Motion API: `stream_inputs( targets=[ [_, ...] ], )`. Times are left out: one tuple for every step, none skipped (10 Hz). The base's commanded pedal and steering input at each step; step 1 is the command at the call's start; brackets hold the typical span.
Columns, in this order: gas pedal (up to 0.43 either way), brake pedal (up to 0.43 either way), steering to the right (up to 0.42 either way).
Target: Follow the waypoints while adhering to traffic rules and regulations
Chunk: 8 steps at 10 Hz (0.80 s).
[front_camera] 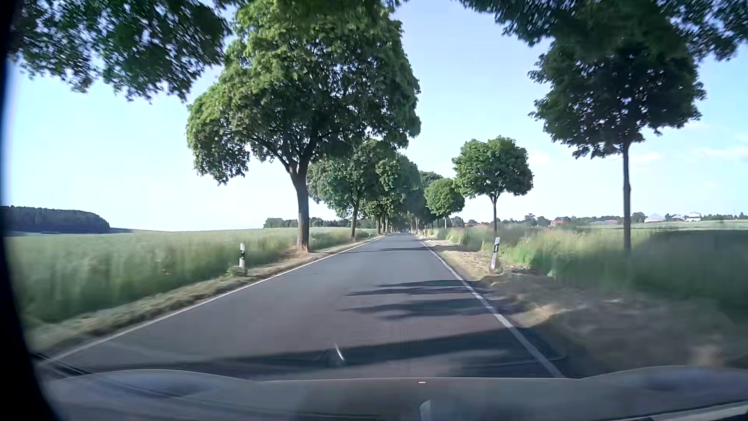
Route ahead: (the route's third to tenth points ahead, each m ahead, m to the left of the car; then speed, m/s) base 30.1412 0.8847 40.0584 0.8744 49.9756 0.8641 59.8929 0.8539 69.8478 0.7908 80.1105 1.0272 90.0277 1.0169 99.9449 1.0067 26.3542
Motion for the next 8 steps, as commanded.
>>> stream_inputs(
  targets=[
    [0.488,0.006,0.000],
    [0.488,0.006,0.000],
    [0.488,0.006,0.000],
    [0.488,0.006,0.000],
    [0.488,0.006,0.000],
    [0.488,0.006,0.000],
    [0.488,0.006,0.000],
    [0.488,0.006,0.001]
  ],
)
